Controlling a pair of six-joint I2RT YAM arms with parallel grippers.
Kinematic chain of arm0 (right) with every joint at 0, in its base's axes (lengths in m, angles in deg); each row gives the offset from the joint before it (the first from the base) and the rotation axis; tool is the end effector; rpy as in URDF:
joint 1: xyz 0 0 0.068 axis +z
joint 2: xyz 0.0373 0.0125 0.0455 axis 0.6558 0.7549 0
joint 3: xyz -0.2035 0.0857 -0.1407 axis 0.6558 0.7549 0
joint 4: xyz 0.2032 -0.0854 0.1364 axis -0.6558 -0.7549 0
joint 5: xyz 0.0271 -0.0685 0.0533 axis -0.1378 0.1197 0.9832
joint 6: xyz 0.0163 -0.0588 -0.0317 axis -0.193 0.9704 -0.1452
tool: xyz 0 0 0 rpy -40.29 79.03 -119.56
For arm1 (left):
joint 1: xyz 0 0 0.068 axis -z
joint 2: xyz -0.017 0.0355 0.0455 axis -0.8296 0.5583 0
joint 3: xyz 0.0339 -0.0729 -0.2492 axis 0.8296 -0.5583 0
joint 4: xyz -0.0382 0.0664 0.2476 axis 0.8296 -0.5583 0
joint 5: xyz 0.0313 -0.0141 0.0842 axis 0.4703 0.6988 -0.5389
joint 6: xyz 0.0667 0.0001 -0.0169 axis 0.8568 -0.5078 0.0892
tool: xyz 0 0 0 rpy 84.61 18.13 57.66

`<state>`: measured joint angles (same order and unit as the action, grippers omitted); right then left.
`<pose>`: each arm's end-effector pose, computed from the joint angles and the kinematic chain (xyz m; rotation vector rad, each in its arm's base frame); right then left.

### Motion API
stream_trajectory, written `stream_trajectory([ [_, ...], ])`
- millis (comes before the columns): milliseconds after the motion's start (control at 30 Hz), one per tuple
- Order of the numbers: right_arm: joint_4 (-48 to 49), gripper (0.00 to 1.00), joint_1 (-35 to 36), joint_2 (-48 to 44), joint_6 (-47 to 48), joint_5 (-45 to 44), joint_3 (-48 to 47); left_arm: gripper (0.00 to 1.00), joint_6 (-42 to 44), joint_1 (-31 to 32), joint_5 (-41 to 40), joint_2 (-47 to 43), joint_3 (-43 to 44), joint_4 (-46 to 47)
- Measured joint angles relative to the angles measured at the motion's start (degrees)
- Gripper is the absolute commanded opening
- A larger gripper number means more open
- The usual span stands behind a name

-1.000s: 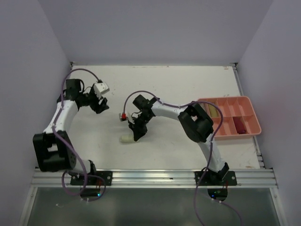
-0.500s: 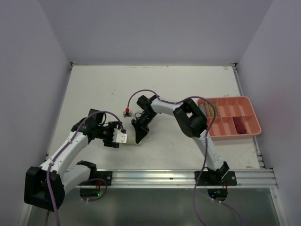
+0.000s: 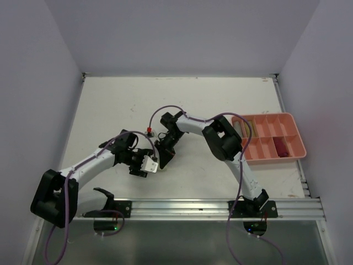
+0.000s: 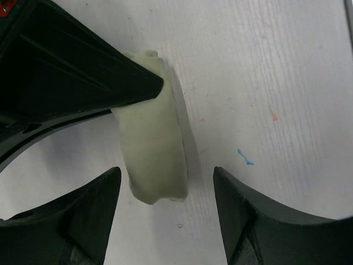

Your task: Roll the underwear

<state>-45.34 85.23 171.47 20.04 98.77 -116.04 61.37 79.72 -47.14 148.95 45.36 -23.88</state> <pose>0.2792 0.3401 0.0882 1.6427 -2.0394 -1.5498 0.1699 -0.1108 0.1460 2.0039 1.5029 -0.5531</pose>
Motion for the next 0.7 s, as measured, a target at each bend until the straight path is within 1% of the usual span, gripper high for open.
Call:
stream_trajectory([
  [33, -0.09, 0.00, 0.00, 0.00, 0.04, 0.00, -0.04, 0.68, -0.48, 0.00, -0.28, 0.70, -0.37, 1.18],
  [133, -0.68, 0.00, 0.00, 0.00, 0.35, -0.13, -0.07, 0.58, -2.21, 0.04, -1.64, 2.03, -1.86, 4.61],
  [167, -0.85, 0.00, 0.00, 0.00, 0.46, -0.20, -0.09, 0.50, -2.75, 0.04, -2.16, 2.36, -2.29, 5.53],
  [200, -0.96, 0.00, 0.02, 0.00, 0.55, -0.24, -0.09, 0.47, -3.04, 0.04, -2.71, 2.75, -2.69, 6.27],
  [233, -1.09, 0.00, 0.02, 0.00, 0.66, -0.24, -0.09, 0.41, -3.15, 0.04, -3.19, 3.10, -3.02, 6.99],
  [267, -1.25, 0.05, 0.04, 0.00, 0.83, -0.24, -0.09, 0.38, -3.34, 0.04, -3.28, 3.39, -3.08, 7.39],
  [300, -1.36, 0.19, 0.04, 0.00, 0.90, -0.24, -0.09, 0.35, -3.34, 0.07, -3.65, 3.45, -3.13, 7.93],
  [333, -1.36, 0.23, 0.04, 0.00, 0.92, -0.24, -0.09, 0.29, -3.32, 0.07, -3.78, 3.52, -3.19, 8.31],
  [367, -1.36, 0.27, 0.04, 0.00, 0.87, -0.26, -0.09, 0.27, -3.43, 0.07, -3.85, 3.56, -3.21, 8.46],
  [400, -1.33, 0.38, 0.04, 0.00, 0.79, -0.26, -0.07, 0.24, -3.45, 0.07, -3.87, 3.63, -3.30, 8.70],
  [433, -1.31, 0.43, 0.00, -0.02, 0.46, -0.20, 0.02, 0.20, -3.45, 0.07, -3.87, 3.78, -3.34, 8.76],
  [500, -1.44, 0.58, -0.46, -0.33, -0.33, 0.42, 0.17, 0.16, -3.41, 0.07, -3.85, 4.15, -3.34, 8.81],
  [533, -1.70, 0.62, -0.72, -0.57, -0.85, 0.92, 0.26, 0.14, -3.32, 0.04, -3.85, 4.26, -3.34, 8.90],
  [567, -1.86, 0.75, -0.94, -0.92, -1.29, 1.16, 0.31, 0.13, -3.30, 0.07, -3.82, 4.37, -3.34, 8.94],
  [600, -1.90, 0.79, -1.31, -1.36, -2.01, 1.53, 0.37, 0.12, -3.28, 0.07, -3.80, 4.46, -3.32, 8.96],
  [700, 0.48, 0.82, -3.69, -3.93, -2.73, -0.81, 0.98, 0.11, -3.26, 0.07, -3.56, 5.09, -2.95, 9.16],
])
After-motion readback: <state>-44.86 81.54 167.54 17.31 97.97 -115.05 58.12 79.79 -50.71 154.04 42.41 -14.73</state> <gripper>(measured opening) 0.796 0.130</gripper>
